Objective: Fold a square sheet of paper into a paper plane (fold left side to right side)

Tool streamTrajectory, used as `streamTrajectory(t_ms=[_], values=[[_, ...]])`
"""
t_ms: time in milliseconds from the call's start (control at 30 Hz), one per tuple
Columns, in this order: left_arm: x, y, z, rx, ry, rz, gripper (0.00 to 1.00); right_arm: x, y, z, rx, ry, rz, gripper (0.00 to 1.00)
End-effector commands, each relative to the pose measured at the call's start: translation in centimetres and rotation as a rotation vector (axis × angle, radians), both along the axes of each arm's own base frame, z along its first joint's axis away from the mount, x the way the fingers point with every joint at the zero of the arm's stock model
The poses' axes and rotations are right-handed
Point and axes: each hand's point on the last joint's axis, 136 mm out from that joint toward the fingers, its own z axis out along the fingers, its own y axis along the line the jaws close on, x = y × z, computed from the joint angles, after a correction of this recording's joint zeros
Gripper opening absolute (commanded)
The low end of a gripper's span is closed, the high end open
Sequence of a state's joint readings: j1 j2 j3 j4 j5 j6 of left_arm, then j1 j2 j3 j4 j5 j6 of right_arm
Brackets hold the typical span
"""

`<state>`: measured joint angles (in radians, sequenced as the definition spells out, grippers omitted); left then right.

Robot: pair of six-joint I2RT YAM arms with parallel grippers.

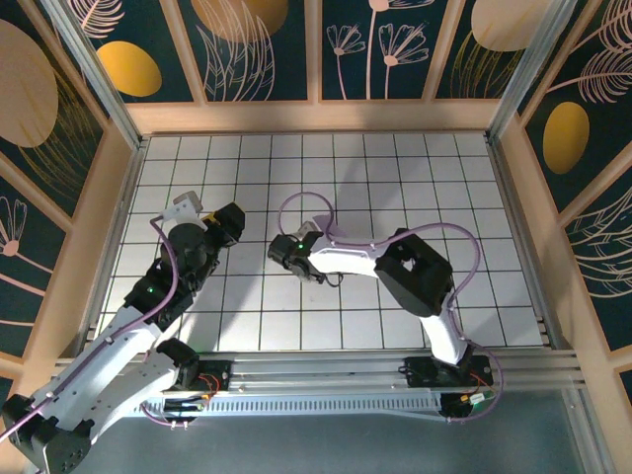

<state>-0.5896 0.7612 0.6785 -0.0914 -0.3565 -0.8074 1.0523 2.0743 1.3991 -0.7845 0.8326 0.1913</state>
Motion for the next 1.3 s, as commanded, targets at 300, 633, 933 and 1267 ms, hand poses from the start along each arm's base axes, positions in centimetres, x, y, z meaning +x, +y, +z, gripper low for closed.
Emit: streamTrajectory(t_ms=[300, 633, 933, 1267], values=[[0.0, -0.5, -1.1, 0.017, 0.026, -0.022, 0.59, -1.8, 2.1, -1.6, 0.104, 0.099, 0.006, 0.29], [0.4, -1.8, -1.8, -0.002, 0.051, -0.071, 0.62, -2.0, 3.7, 0.4, 0.395, 0.151, -0.029, 0.58], [1.1, -3.7, -3.7, -0.052, 0.106, -0.122, 0.63, -0.3, 2.6, 4.4, 0.715, 0.138, -0.096, 0.70], [2.4, -8.1, -8.1, -0.151, 0.242, -0.245, 0.62, 1.6, -1.6, 8.4, 1.198, 0.111, -0.210, 0.85]])
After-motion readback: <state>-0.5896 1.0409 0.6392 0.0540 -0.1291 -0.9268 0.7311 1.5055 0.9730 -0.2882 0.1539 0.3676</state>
